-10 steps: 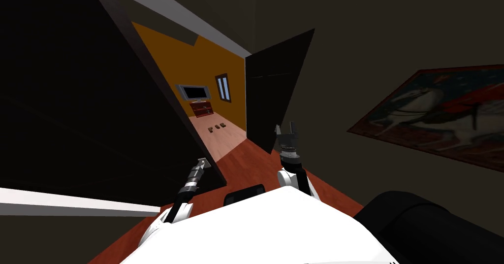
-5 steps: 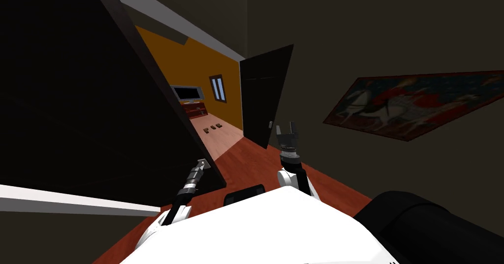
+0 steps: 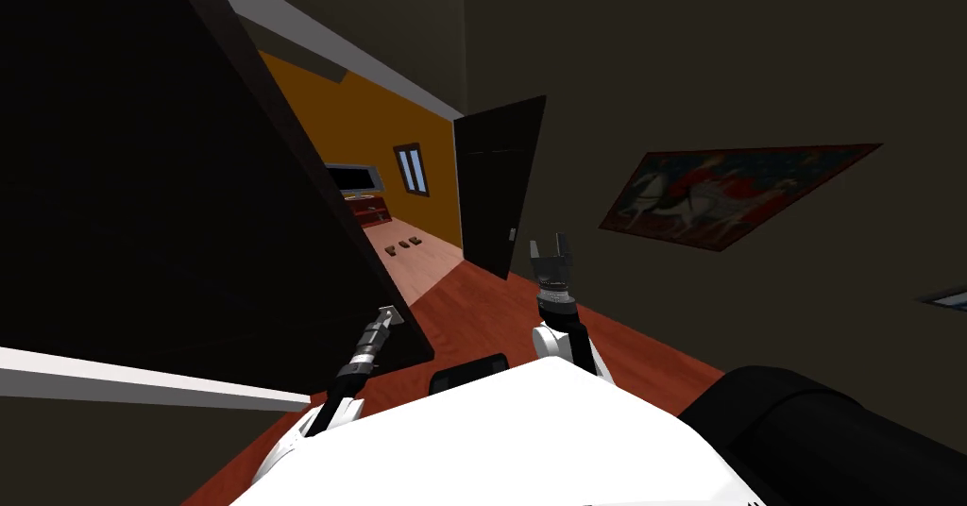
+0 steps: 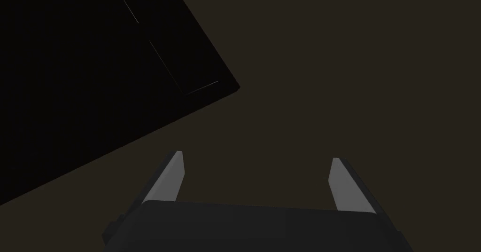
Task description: Pull the door open
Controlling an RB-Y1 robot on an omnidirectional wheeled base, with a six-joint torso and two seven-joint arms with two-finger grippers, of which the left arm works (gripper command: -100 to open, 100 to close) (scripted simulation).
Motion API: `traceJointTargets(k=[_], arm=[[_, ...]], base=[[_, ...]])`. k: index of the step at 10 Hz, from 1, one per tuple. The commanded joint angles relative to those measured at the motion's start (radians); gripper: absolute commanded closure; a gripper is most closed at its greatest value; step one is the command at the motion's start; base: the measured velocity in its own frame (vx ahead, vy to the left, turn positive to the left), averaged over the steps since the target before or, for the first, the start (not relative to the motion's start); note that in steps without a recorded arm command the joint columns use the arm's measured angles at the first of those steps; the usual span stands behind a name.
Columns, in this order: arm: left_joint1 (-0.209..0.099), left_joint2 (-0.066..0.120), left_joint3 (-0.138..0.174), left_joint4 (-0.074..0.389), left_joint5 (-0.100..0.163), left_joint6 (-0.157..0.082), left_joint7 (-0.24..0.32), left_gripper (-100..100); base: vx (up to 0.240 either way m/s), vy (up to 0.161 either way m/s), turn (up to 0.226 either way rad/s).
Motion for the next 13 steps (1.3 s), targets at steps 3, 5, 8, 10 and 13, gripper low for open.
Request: traceJointTargets(k=[3, 5, 8, 10, 13], arm=[[0.043, 0.035, -0.035, -0.024, -0.017, -0.049, 0.04, 100], [0.063, 0.056, -0.056, -0.028, -0.028, -0.081, 0.065, 100], [0.077, 0.071, -0.071, -0.03, -0.035, -0.104, 0.083, 100], [0.084, 0.074, -0.079, -0.017, -0.037, -0.121, 0.085, 100], [0.113, 0.099, -0.096, -0.008, -0.041, -0.178, 0.104, 100]], base=[[-0.193, 0.067, -0.085], [-0.199, 0.066, -0.073], [-0.128, 0.031, -0.028], [-0.086, 0.031, -0.061], [-0.159, 0.077, -0.138]])
